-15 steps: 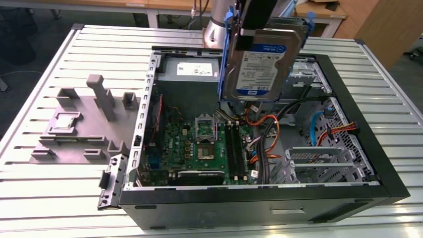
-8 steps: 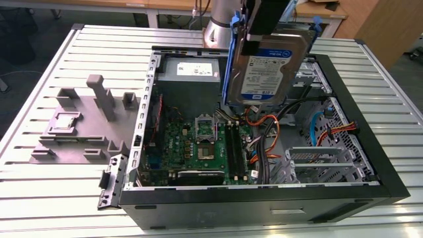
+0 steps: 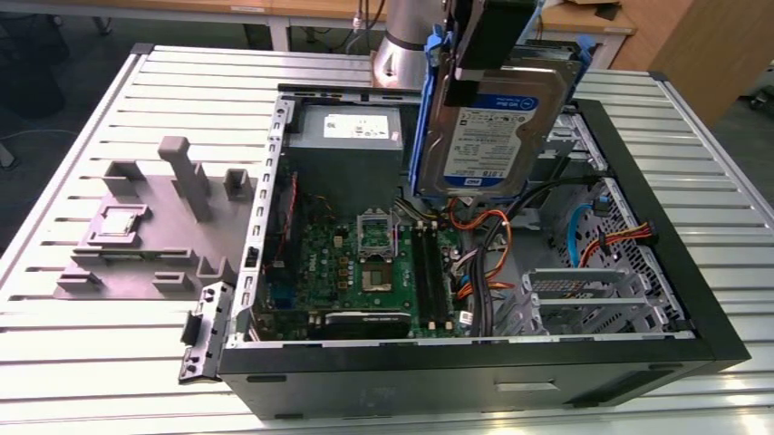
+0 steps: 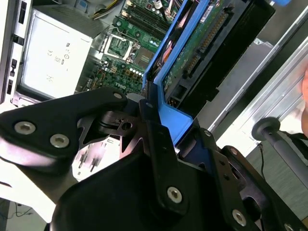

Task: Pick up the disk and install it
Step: 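Insert the disk into the insertion slot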

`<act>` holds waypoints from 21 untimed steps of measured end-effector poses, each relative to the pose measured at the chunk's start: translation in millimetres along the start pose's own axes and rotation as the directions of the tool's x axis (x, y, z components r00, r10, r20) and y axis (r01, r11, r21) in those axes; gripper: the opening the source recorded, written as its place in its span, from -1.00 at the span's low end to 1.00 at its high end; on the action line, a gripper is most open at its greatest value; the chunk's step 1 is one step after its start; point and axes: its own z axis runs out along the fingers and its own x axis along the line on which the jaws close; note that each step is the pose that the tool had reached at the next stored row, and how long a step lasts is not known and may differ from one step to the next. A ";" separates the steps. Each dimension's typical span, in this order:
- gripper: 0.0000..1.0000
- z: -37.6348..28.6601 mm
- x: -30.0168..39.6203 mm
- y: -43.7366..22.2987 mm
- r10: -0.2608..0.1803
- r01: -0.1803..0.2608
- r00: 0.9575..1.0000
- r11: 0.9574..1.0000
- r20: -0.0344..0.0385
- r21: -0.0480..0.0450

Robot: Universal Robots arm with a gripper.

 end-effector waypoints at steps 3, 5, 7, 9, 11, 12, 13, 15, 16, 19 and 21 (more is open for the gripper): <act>-0.26 0.0 0.0 0.0 0.000 0.000 1.000 1.000 0.000 0.000; -0.26 0.0 0.0 -0.4 0.000 0.000 1.000 1.000 0.000 0.000; -0.26 0.2 0.0 -2.4 0.000 0.000 1.000 1.000 0.000 0.000; -0.26 0.4 -0.2 -5.2 0.000 0.000 1.000 1.000 0.000 0.000; -0.26 0.7 -0.3 -8.7 0.000 0.000 1.000 1.000 0.000 0.000; -0.26 0.9 -0.3 -10.0 0.000 0.000 1.000 1.000 0.000 0.000; -0.26 1.1 -0.2 -11.1 0.000 0.000 1.000 1.000 0.000 0.000; -0.26 1.5 0.7 -12.7 0.000 0.000 1.000 1.000 0.000 0.000; -0.26 1.7 1.9 -13.0 0.000 0.000 1.000 1.000 0.000 0.000; -0.26 2.2 7.9 -13.5 0.000 0.000 1.000 1.000 -0.002 0.000; -0.26 2.5 12.2 -13.6 0.000 0.000 1.000 1.000 -0.003 0.000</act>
